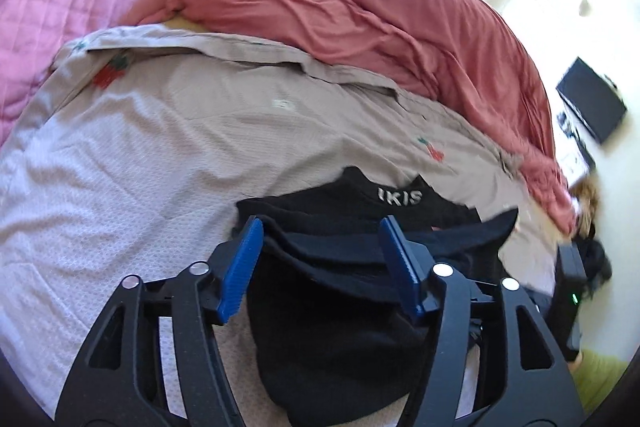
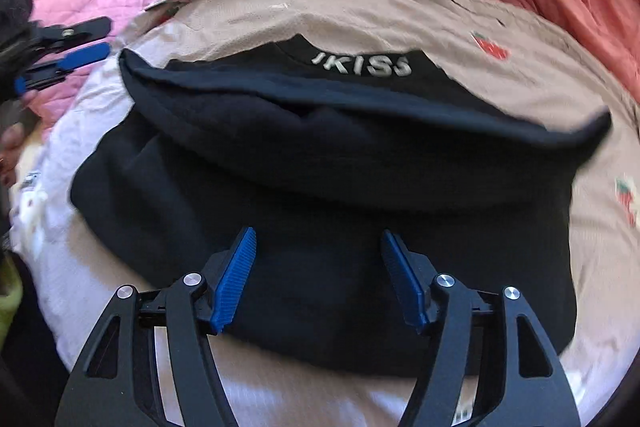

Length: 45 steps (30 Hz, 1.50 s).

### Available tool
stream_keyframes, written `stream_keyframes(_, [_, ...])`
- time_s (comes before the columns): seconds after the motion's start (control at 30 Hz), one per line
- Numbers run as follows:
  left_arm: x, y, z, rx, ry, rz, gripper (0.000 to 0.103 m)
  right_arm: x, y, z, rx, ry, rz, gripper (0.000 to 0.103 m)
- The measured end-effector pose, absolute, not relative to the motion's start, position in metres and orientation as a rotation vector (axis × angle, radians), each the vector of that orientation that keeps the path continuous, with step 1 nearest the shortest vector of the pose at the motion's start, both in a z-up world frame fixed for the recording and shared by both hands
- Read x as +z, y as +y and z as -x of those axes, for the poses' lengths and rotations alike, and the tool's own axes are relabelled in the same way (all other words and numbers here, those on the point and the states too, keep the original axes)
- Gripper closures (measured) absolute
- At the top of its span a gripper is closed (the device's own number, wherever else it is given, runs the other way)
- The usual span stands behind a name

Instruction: Fold small clothes

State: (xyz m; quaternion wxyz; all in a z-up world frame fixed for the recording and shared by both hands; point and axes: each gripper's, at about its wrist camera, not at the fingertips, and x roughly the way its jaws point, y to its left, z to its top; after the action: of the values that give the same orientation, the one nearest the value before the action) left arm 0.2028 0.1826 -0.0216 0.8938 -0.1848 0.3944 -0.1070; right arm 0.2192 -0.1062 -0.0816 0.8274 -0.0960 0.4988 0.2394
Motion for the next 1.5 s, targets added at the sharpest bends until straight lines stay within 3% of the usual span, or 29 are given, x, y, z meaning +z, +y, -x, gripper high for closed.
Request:
stream_keyframes(0.07, [-0.023, 0.179, -0.203, -0.219, 0.818, 0.358, 0.028, -0.079, -0.098, -0.236, 0.501, 1.057, 0.193, 0.039])
stream_keyframes(0.1, [-0.023, 0.178, -0.204, -0.197, 0.817, 0.333, 0.028, -0.076, -0.095, -0.247, 0.489, 1.052, 0.190, 0.040])
stream_keyframes(0.37, [-0.028, 0.194, -0.206, -0.137, 0.830, 0.342, 0.024, -0.055, -0.097, -0.306, 0.395, 1.012, 0.142, 0.039])
stream_keyframes(0.5, [-0.035, 0.198, -0.210, -0.121, 0.853, 0.350, 0.023, -0.048, -0.115, -0.304, 0.369, 0.986, 0.090, 0.028])
stream_keyframes(0.6, [-0.046, 0.201, -0.214, -0.114, 0.887, 0.381, 0.022, -0.047, -0.135, -0.296, 0.351, 0.973, 0.058, 0.025])
stream_keyframes(0.97, [-0.089, 0.198, -0.226, -0.134, 0.937, 0.479, 0.023, -0.064, -0.243, -0.314, 0.071, 0.988, -0.086, 0.025])
stream_keyframes(1.17, [-0.092, 0.195, -0.228, -0.148, 0.909, 0.472, 0.058, -0.078, -0.257, -0.344, 0.093, 1.031, -0.131, 0.025])
stream_keyframes(1.2, [-0.091, 0.194, -0.228, -0.153, 0.901, 0.466, 0.075, -0.082, -0.256, -0.348, 0.081, 1.047, -0.128, 0.026])
stream_keyframes(1.27, [-0.084, 0.190, -0.227, -0.139, 0.882, 0.412, 0.099, -0.089, -0.254, -0.353, 0.079, 1.063, -0.117, 0.049])
stream_keyframes(1.3, [-0.081, 0.190, -0.226, -0.143, 0.869, 0.399, 0.099, -0.091, -0.252, -0.353, 0.106, 1.076, -0.109, 0.087])
stream_keyframes(1.37, [-0.073, 0.195, -0.225, -0.182, 0.839, 0.446, 0.100, -0.088, -0.245, -0.349, 0.118, 1.047, -0.062, 0.095])
stream_keyframes(1.5, [-0.059, 0.201, -0.226, -0.190, 0.782, 0.437, 0.100, -0.065, -0.253, -0.342, 0.105, 0.931, -0.063, 0.097])
